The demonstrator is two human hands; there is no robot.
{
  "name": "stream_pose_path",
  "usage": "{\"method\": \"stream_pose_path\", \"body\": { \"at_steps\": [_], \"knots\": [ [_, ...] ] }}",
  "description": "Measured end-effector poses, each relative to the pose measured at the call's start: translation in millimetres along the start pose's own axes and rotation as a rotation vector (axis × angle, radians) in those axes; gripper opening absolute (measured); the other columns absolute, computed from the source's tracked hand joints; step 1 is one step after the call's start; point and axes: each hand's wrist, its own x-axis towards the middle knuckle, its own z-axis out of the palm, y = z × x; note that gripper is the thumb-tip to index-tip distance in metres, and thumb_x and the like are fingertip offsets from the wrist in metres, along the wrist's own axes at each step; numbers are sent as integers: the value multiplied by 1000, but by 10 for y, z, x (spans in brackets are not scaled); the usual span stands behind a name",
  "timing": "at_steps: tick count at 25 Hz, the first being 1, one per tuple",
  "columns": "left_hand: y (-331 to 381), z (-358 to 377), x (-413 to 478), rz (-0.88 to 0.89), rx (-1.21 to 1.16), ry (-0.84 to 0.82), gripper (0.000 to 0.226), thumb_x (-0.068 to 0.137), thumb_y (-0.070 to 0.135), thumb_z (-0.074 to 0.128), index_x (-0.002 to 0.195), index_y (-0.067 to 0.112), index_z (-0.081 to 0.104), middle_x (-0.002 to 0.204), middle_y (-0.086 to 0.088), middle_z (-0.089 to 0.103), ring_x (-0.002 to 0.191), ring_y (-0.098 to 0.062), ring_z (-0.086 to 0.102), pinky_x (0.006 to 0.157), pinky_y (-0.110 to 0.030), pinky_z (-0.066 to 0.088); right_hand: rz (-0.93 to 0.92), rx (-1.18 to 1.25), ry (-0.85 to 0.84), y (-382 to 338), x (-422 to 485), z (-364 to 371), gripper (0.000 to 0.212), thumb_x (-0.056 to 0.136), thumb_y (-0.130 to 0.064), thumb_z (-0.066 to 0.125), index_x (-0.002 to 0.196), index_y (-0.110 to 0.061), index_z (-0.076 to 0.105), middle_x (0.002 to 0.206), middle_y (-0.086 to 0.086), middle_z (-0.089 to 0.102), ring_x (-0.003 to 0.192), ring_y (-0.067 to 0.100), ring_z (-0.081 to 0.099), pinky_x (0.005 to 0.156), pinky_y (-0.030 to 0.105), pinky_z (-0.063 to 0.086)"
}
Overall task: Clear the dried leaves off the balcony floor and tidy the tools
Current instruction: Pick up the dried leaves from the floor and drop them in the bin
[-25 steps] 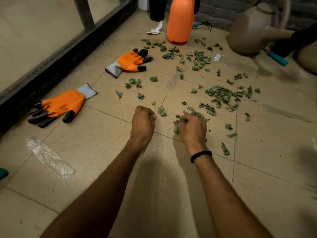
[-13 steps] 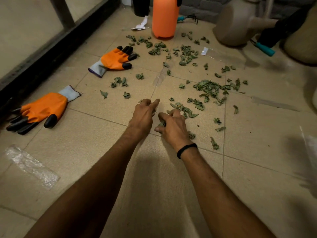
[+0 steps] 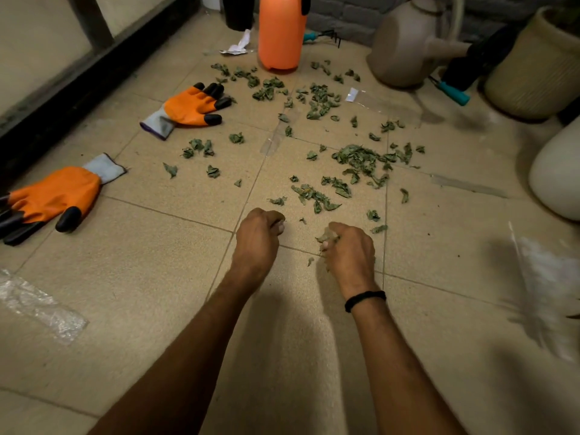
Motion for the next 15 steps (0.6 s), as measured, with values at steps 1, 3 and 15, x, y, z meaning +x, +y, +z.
{"method": "stream_pose_path", "body": {
  "at_steps": [1, 3, 15],
  "knots": [
    [61, 20, -66, -2, -14, 20, 16, 99, 13, 58, 98, 12, 73, 92, -5, 65, 82, -15, 57, 65, -18, 36, -13, -14, -33, 53, -3, 44, 19, 91, -3, 63, 96, -16, 75, 95, 6, 68, 88, 20, 63, 69, 17, 45],
    [211, 47, -157, -12, -72, 30, 23, 99, 12, 57, 118, 10, 72, 104, -8, 66, 90, -17, 61, 77, -27, 51, 23, 36, -49, 81, -11, 44, 13, 90, -9, 67, 91, -17, 76, 94, 3, 67, 84, 14, 62, 64, 13, 41],
    [557, 459, -699, 68, 133, -220, 34, 100, 4, 51, 133, 13, 57, 128, -5, 44, 116, -18, 44, 95, -32, 52, 176, 92, 22, 790, -39, -438, 20, 91, -1, 64, 103, -11, 75, 103, 8, 73, 87, 14, 61, 76, 14, 40]
  ]
}}
